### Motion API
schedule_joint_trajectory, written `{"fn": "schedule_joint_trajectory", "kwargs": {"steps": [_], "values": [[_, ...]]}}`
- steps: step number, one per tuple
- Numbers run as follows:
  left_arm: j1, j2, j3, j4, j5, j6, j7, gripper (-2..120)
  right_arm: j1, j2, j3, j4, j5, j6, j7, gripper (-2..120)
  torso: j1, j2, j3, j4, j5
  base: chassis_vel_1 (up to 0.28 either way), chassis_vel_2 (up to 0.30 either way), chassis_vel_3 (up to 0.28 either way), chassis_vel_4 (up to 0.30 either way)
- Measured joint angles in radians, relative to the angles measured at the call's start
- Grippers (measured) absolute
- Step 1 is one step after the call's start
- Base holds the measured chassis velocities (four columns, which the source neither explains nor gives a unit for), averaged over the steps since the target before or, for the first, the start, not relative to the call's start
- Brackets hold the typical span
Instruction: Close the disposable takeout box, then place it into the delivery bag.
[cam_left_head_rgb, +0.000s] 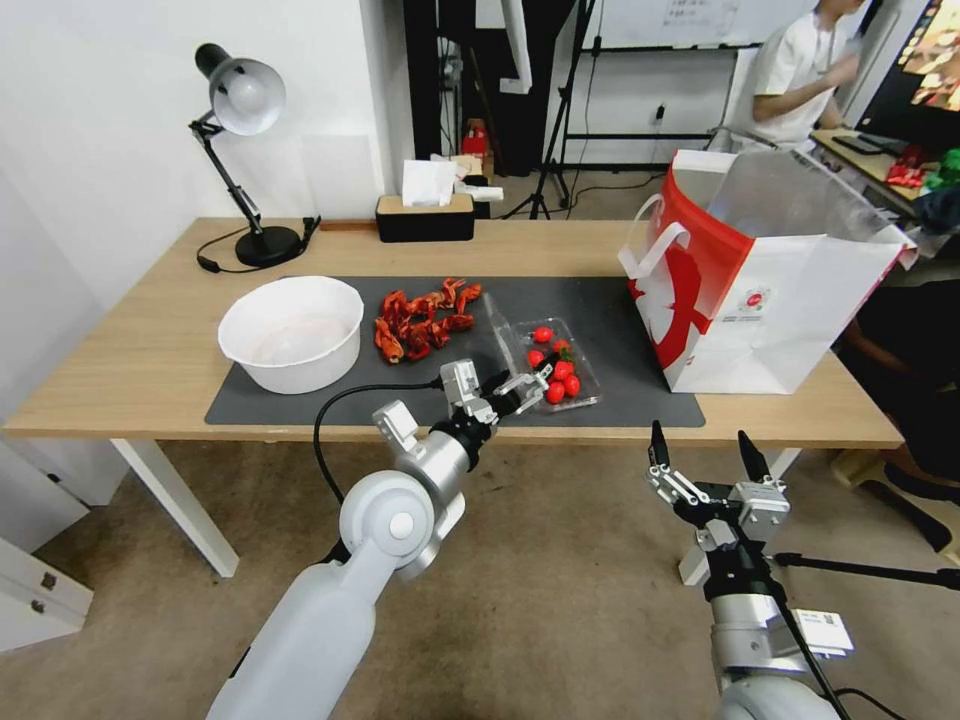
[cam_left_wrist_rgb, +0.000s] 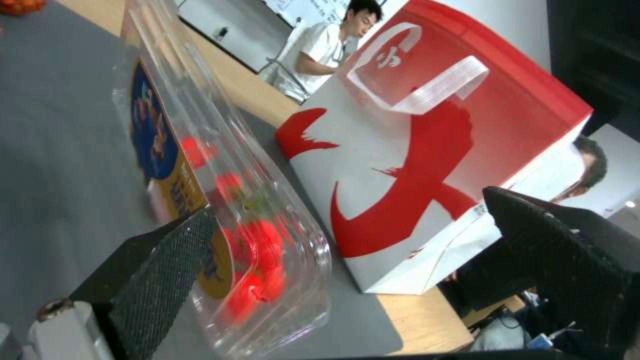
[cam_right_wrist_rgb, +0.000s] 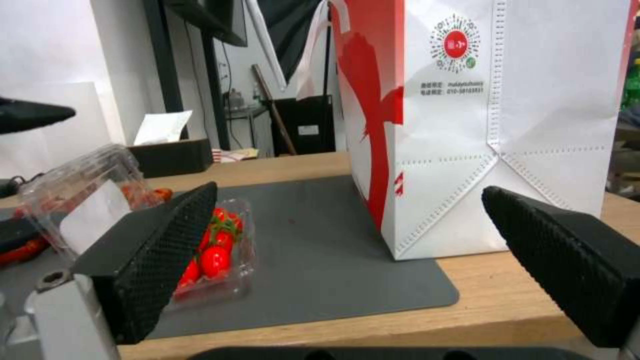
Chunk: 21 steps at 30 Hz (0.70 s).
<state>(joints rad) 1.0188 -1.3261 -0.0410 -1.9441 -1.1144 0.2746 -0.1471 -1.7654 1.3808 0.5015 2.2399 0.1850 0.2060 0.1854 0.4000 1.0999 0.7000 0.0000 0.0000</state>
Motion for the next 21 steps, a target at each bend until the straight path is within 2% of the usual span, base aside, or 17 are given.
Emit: {"fn": "schedule_joint_trajectory", "kwargs": {"steps": [10,13,15,16,19,20,21], "values": [[-0.049,-0.025,0.038,0.031,-0.007,0.003,-0.009,99,-0.002,0.001,0.006,0.004,0.0,0.0,0.004,100,0.0,0.0,0.0,0.0,0.0,0.0,0.0,0.0,0.0],[-0.068,-0.037,0.05,0.047,-0.007,0.002,-0.012,93,-0.003,0.001,0.009,0.005,0.0,0.0,0.006,100,0.0,0.0,0.0,0.0,0.0,0.0,0.0,0.0,0.0],[-0.083,-0.049,0.058,0.065,-0.007,0.001,-0.013,84,-0.003,0.0,0.012,0.005,0.001,0.0,0.008,100,0.0,0.0,0.0,0.0,0.0001,0.0,0.0,0.0,0.0],[-0.083,-0.049,0.058,0.065,-0.007,0.001,-0.013,84,-0.003,0.0,0.012,0.005,0.001,0.0,0.008,100,0.0,0.0,0.0,0.0,0.0001,0.0,0.0,0.0,0.0],[-0.103,-0.062,0.07,0.096,-0.007,-0.002,-0.014,68,-0.003,-0.001,0.014,0.01,0.003,0.0,0.011,100,0.0,0.0,0.0,0.0,0.0,0.0,0.0,0.0,0.0],[-0.103,-0.062,0.07,0.096,-0.007,-0.002,-0.014,68,-0.003,-0.001,0.014,0.01,0.003,0.0,0.011,100,0.0,0.0,0.0,0.0,0.0,0.0,0.0,0.0,0.0],[-0.109,-0.065,0.073,0.107,-0.007,-0.003,-0.014,63,-0.003,-0.001,0.014,0.011,0.004,0.0,0.012,100,0.0,0.0,0.0,-0.0001,0.0,0.0,0.0,0.0,0.0]]}}
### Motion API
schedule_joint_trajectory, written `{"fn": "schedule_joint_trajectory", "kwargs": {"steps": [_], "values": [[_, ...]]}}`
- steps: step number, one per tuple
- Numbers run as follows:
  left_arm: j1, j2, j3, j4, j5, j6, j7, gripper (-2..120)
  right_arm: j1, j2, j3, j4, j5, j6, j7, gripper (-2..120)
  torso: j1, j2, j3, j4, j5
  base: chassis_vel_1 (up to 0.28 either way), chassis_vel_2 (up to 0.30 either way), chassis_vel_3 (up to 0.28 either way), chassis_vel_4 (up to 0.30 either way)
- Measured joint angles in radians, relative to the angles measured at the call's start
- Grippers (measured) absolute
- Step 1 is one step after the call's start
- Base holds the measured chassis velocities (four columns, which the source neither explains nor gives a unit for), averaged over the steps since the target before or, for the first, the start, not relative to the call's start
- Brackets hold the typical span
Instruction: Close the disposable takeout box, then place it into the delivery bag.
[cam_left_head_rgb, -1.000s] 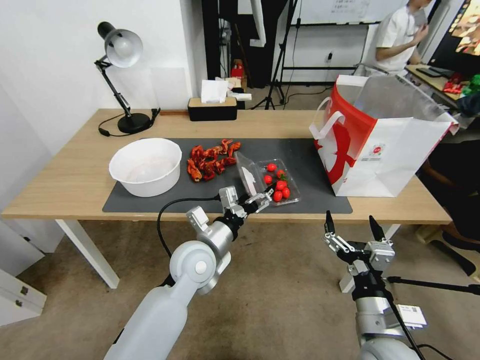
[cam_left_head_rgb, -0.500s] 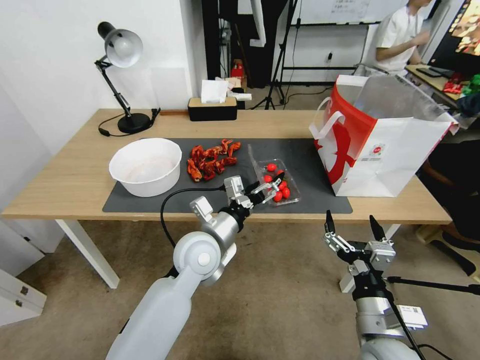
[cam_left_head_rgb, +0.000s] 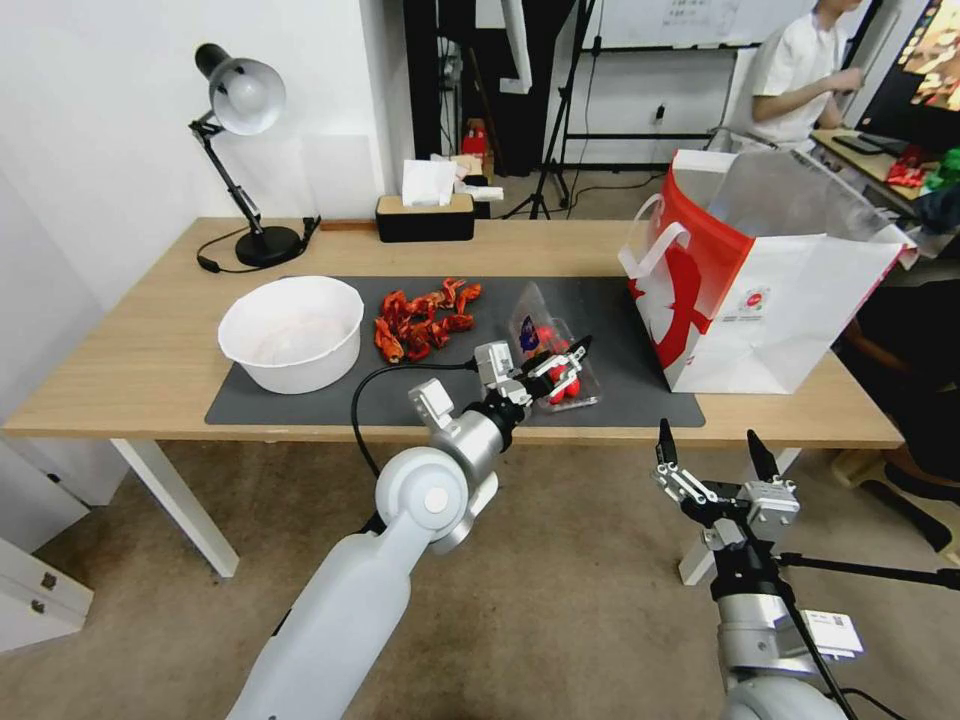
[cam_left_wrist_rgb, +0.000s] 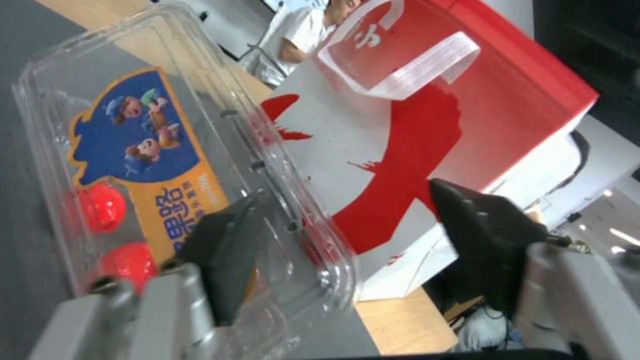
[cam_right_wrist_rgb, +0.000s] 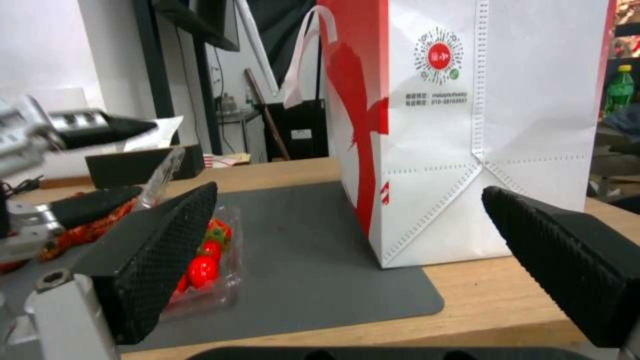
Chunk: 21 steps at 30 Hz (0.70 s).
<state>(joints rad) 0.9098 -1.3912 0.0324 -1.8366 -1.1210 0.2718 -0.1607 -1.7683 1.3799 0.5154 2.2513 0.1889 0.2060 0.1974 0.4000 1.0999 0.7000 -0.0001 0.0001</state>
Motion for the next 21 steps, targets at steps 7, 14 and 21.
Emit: {"fn": "schedule_joint_trajectory", "kwargs": {"steps": [7,14,21], "values": [[-0.021,-0.01,0.008,0.052,0.003,-0.006,0.0,37,0.012,-0.007,-0.003,0.007,0.004,-0.013,0.012,100,0.0,0.0,0.0,0.0001,0.0,0.0,0.0,0.0,0.0],[-0.026,-0.02,0.023,0.095,0.022,-0.024,0.001,11,0.049,-0.037,-0.008,0.014,0.05,-0.067,0.035,100,0.0,0.0,0.0,0.0,0.0,0.0,0.0,0.0,0.0],[-0.03,-0.026,0.03,0.117,0.032,-0.028,0.001,0,0.1,-0.086,-0.012,0.016,0.16,-0.139,0.072,100,0.0,0.0,0.0,0.0,0.0001,0.0,0.0,0.0,0.0]]}}
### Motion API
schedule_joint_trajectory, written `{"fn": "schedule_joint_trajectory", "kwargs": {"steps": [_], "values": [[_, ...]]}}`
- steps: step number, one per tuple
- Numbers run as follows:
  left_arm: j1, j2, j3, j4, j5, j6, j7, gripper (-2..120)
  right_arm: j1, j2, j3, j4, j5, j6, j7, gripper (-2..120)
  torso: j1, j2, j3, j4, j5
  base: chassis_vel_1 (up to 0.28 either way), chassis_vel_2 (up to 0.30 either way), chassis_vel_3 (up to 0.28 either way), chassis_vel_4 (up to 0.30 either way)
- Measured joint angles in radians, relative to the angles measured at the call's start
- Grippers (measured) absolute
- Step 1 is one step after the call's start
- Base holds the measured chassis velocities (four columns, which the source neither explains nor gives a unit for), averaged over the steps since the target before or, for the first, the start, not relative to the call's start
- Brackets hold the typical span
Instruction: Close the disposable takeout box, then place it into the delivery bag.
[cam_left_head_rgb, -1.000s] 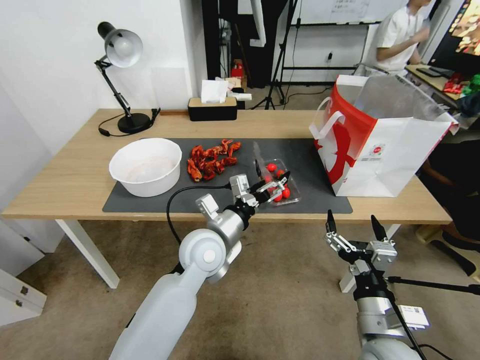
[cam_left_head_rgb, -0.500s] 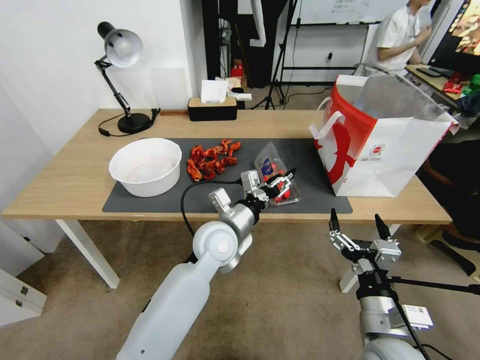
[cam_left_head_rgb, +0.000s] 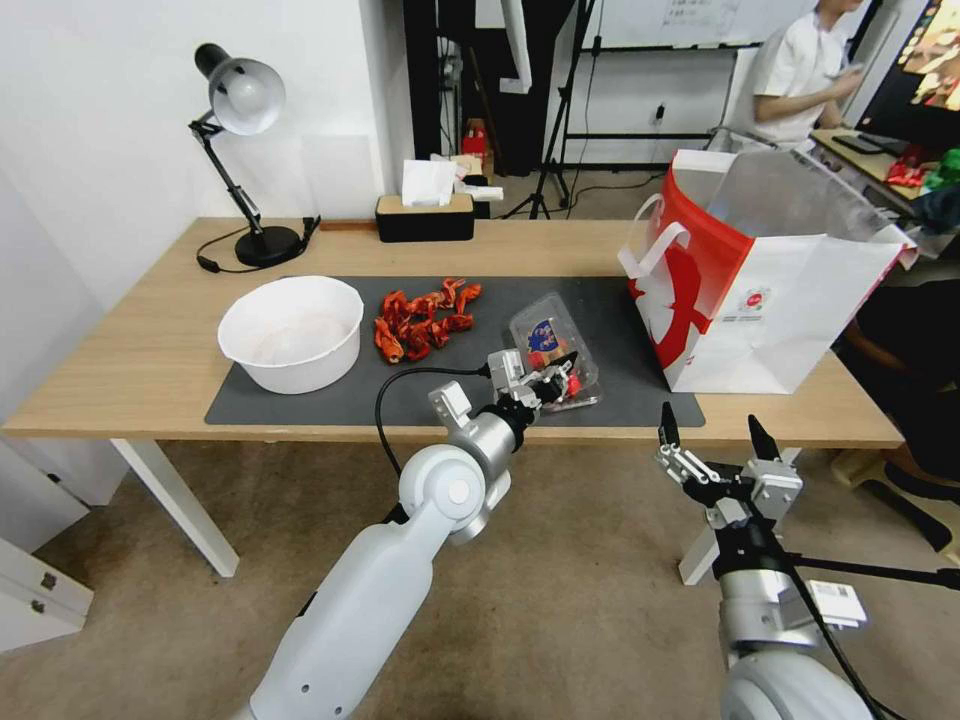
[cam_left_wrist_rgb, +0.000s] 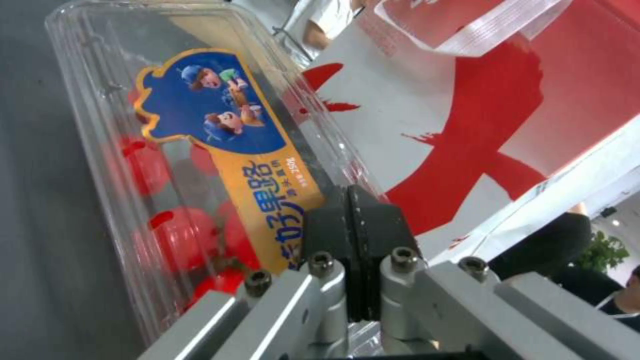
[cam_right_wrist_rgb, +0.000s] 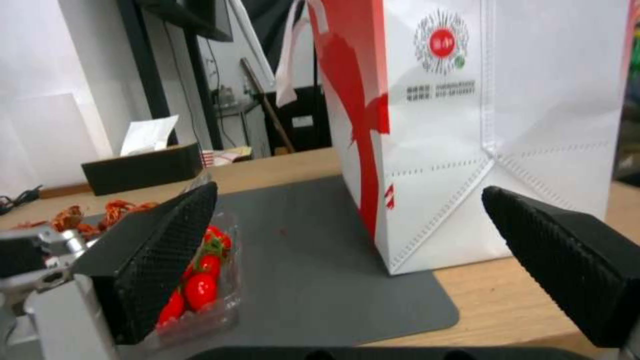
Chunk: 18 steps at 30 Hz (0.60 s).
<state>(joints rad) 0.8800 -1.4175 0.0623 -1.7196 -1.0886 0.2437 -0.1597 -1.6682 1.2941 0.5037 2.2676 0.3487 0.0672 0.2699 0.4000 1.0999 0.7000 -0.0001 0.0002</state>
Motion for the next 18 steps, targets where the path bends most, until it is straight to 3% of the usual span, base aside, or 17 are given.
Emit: {"fn": "schedule_joint_trajectory", "kwargs": {"steps": [7,9,18], "values": [[-0.004,-0.008,0.008,0.015,0.011,-0.001,-0.002,0,0.087,-0.076,-0.007,0.0,0.197,-0.107,0.06,100,0.0,0.0,0.0,0.0001,-0.0001,0.0,0.0,0.0,0.0],[-0.007,-0.012,0.014,0.02,0.014,-0.001,-0.004,0,0.129,-0.106,-0.01,0.0,0.31,-0.16,0.102,100,0.0,0.0,0.0,0.0001,-0.0001,0.0,0.0,0.0,0.0],[-0.019,-0.03,0.024,0.047,0.027,-0.002,-0.009,0,0.284,-0.175,-0.045,-0.044,0.609,-0.257,0.218,100,0.0,0.0,0.0,0.0001,-0.0002,0.0,0.0,0.0,0.0]]}}
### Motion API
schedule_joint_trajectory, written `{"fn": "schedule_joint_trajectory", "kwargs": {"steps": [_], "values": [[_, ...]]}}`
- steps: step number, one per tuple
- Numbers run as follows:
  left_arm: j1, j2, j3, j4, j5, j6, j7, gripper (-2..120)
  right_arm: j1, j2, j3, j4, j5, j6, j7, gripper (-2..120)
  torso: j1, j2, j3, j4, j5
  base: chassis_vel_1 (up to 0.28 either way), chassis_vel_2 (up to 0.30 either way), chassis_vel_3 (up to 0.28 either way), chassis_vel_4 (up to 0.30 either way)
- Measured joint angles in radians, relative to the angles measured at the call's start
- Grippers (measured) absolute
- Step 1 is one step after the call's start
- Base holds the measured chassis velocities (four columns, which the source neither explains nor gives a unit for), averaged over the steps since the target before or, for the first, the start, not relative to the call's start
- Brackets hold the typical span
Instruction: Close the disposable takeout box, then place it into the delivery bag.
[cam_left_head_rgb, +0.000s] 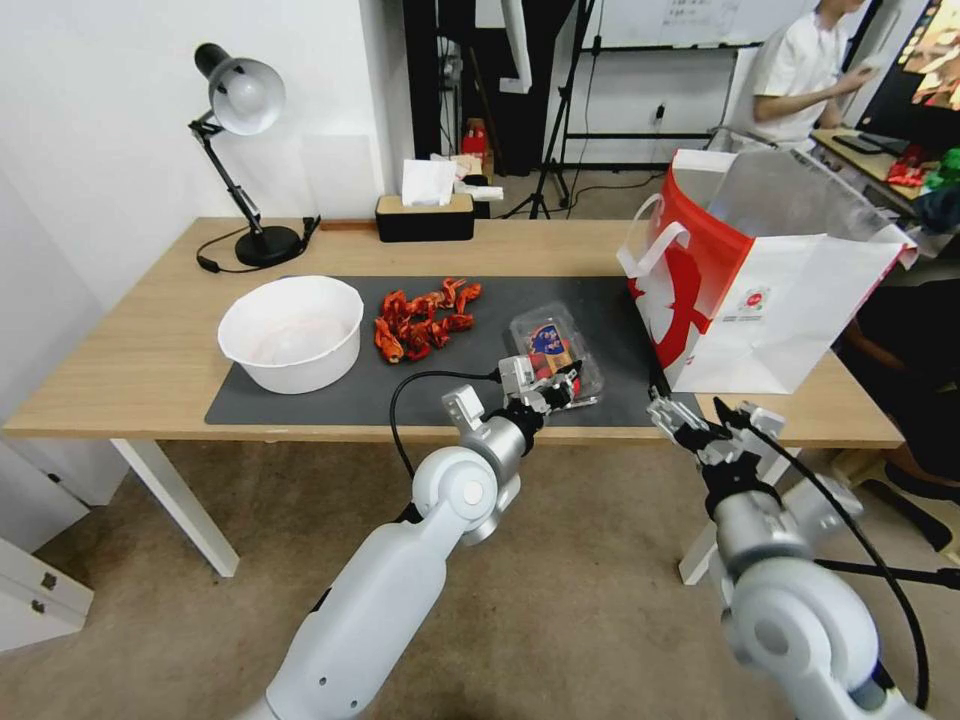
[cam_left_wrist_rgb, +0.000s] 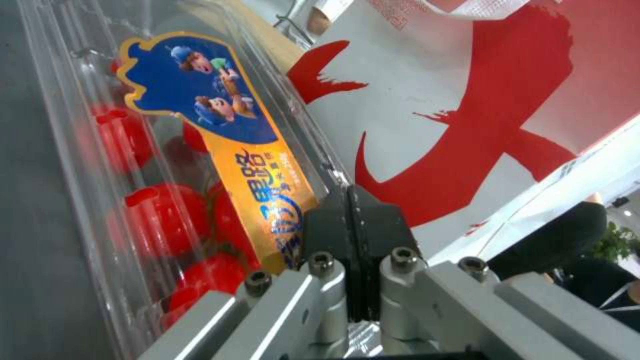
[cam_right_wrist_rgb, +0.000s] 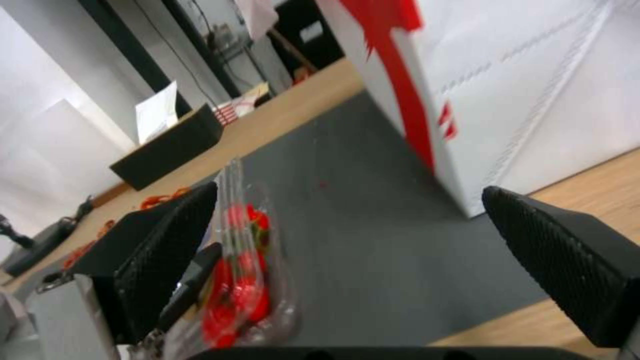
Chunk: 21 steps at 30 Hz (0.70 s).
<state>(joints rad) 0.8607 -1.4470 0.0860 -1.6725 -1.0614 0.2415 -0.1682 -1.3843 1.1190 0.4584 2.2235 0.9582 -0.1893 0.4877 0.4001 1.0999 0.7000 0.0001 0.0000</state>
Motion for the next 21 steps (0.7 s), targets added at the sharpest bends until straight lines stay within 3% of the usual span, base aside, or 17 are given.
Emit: {"fn": "schedule_joint_trajectory", "kwargs": {"steps": [9,21], "values": [[-0.002,-0.002,-0.003,0.008,0.009,-0.001,-0.007,0,0.211,-0.034,-0.084,-0.103,0.24,-0.063,0.09,99,0.0,0.0,0.0,0.0,0.0,0.0,0.0,0.0,0.0],[0.009,0.001,-0.006,-0.002,0.02,-0.001,-0.015,0,0.377,-0.029,-0.137,-0.217,0.4,-0.105,0.158,99,0.0,0.0,0.0,-0.0001,0.0,0.0,0.0,0.0,0.0]]}}
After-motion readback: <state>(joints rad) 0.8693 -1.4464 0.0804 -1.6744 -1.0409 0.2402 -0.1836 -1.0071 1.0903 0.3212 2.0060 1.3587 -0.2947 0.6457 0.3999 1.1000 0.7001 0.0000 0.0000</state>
